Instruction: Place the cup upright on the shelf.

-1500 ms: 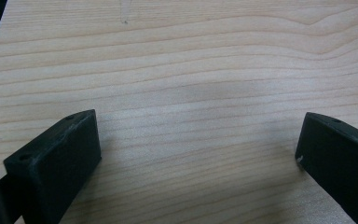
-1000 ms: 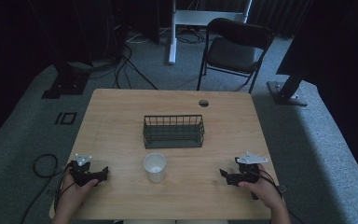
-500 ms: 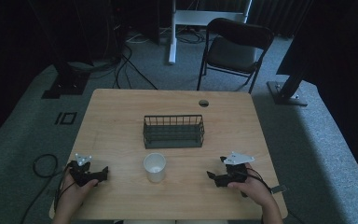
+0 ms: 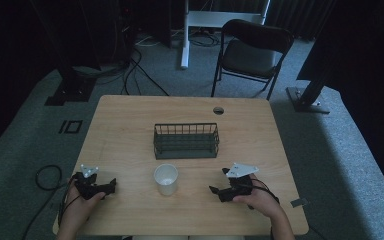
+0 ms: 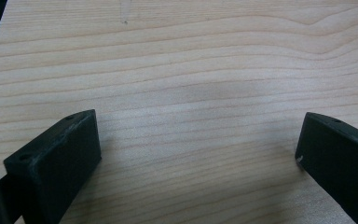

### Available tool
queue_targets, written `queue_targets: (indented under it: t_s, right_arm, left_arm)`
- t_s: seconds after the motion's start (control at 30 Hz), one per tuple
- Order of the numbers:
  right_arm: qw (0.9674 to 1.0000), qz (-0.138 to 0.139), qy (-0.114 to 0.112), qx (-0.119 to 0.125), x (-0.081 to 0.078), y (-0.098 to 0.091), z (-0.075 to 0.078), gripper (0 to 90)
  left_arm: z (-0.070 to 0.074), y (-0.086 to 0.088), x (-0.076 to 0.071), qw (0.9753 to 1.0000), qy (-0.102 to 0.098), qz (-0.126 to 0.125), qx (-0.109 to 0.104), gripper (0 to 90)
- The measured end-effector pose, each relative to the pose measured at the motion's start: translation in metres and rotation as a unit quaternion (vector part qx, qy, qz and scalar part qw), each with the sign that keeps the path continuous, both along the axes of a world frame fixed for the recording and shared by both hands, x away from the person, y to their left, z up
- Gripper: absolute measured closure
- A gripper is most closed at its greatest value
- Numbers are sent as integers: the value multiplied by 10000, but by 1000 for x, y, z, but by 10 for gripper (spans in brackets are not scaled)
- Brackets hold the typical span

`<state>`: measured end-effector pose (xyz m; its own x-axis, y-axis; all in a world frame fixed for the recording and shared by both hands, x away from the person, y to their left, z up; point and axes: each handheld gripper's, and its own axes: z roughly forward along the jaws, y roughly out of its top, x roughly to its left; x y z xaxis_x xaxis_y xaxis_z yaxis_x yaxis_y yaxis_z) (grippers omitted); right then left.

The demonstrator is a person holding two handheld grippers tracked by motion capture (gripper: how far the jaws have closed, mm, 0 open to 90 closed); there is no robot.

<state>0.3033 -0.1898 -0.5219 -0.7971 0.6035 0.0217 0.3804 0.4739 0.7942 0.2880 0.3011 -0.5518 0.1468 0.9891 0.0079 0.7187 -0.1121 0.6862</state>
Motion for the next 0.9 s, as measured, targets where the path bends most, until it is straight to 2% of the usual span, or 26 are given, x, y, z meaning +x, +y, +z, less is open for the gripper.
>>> queue_targets:
  t_s: [0.57,0.9]
  right_arm:
    - [9984,558,-48,56,0,39,3,145]
    - [9973,712,-98,135,2,56,6,144]
  left_arm:
    - [0,0,0,10000,0,0,0,3]
    - [0,0,0,10000,-1,0,0,3]
